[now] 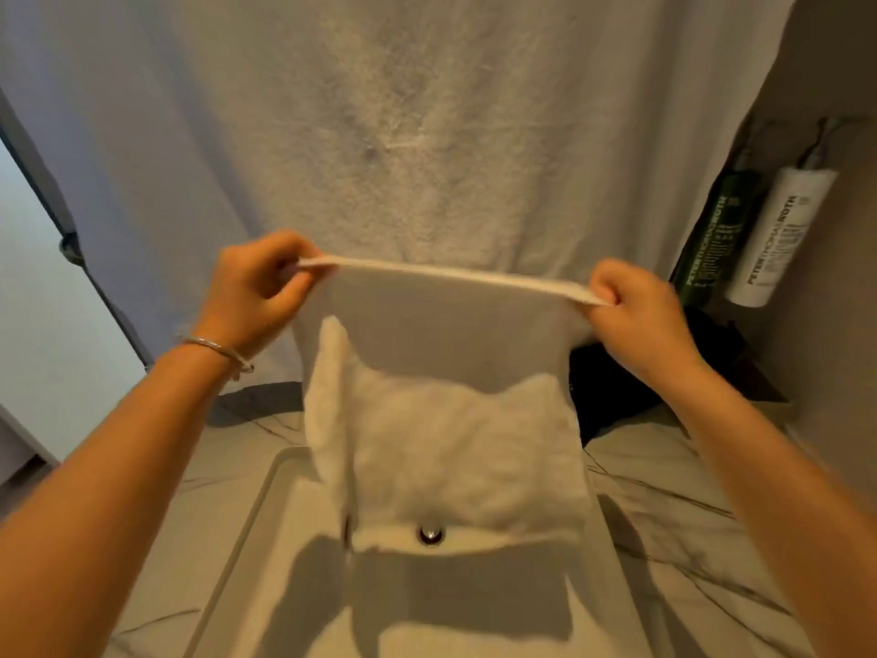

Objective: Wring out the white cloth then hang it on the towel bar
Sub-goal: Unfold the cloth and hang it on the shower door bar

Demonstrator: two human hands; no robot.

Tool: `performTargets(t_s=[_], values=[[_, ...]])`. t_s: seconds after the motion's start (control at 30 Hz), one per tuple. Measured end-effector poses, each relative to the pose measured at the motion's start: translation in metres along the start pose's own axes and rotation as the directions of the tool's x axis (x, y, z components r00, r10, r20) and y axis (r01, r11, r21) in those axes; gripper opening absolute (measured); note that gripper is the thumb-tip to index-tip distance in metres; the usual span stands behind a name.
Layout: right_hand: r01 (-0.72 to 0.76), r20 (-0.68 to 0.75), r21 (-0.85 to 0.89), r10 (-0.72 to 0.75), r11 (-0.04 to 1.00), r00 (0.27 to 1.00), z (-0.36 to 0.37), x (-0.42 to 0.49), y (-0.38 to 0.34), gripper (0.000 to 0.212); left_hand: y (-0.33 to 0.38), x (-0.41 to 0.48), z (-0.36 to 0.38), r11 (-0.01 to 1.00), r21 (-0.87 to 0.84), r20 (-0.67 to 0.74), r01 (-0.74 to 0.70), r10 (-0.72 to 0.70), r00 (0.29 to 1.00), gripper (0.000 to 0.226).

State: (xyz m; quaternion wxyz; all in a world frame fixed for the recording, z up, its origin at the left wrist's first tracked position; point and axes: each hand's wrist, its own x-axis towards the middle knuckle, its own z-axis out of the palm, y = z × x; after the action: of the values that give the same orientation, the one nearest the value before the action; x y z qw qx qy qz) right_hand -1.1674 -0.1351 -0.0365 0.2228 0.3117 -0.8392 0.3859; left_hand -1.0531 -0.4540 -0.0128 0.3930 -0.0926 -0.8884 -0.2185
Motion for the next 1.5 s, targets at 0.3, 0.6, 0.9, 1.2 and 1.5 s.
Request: performTargets(t_s=[0.3, 0.6, 0.9, 1.2, 1.5], values=[[0.092, 0.786, -0.314, 0.204, 0.945, 0.584, 0.024, -0.050, 0.034, 0.035, -0.015, -0.069, 0.049, 0.960, 0.184, 0.773, 0.211, -0.274, 0.572, 0.025], [0.073, 0.553, -0.334, 0.133, 0.940, 0.822, 0.014, -0.044, 0.014, 0.036, 0.023, -0.018, 0.045, 0.961, 0.264, 0.590, -0.080, -0.096, 0.802, 0.016], [-0.241, 0.566, -0.059, 0.231, 0.969, 0.792, -0.002, -0.039, 0.041, 0.025, 0.004, -0.029, 0.043, 0.975, 0.118, 0.570, 0.190, -0.223, 0.790, 0.013], [-0.422, 0.555, 0.216, 0.245, 0.880, 0.795, -0.059, -0.039, 0.024, 0.031, 0.018, -0.011, 0.039, 0.934, -0.204, 0.472, 0.294, -0.169, 0.865, 0.014], [-0.521, 0.167, 0.406, 0.499, 0.751, 0.850, -0.123, -0.098, -0.014, 0.009, 0.059, 0.025, 0.054, 0.882, -0.426, 0.538, 0.199, 0.071, 0.840, 0.014]])
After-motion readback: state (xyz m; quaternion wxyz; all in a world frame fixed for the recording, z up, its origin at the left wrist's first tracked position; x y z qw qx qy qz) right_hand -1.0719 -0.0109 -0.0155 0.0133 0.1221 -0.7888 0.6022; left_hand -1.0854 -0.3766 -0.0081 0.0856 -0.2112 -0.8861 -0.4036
